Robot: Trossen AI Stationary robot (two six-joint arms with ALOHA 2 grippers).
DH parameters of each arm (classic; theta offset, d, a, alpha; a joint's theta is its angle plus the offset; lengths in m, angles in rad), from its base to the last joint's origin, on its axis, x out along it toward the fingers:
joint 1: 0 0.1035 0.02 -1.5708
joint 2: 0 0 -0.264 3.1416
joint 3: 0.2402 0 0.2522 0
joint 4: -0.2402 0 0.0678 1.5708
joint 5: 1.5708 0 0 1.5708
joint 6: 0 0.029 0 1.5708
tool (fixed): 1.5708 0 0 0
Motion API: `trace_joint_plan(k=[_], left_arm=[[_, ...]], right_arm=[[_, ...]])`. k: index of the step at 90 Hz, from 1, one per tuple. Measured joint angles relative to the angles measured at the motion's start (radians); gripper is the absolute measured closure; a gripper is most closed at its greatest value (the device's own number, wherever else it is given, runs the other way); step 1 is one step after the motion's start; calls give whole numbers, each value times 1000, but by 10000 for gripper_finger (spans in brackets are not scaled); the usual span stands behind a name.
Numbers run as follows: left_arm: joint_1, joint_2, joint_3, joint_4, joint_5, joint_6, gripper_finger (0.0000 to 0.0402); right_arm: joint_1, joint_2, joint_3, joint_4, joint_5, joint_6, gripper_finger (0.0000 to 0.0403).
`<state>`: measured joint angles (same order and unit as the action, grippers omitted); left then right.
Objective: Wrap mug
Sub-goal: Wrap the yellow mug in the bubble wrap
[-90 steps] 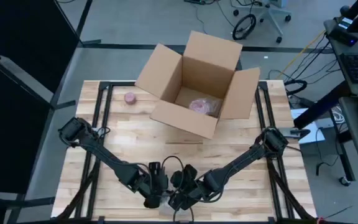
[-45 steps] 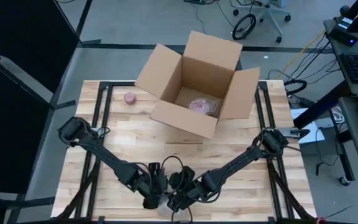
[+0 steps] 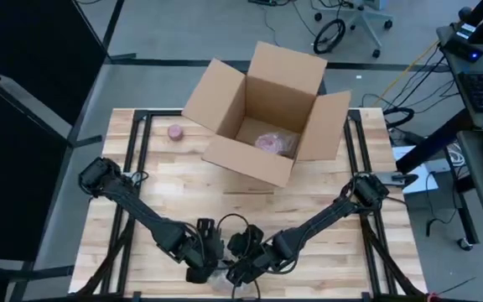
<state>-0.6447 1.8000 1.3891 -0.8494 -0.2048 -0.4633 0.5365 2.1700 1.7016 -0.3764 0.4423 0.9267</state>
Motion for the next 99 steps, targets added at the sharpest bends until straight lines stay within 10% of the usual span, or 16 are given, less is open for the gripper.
trace_joint_plan(k=[56, 99], left_arm=[[-172, -235, 88, -287, -280, -154, 139], [-324, -384, -101, -418, -410, -528, 139]], right_arm=[[-32, 0, 0, 29, -89, -6, 148], [-93, 30, 216, -176, -195, -77, 148]])
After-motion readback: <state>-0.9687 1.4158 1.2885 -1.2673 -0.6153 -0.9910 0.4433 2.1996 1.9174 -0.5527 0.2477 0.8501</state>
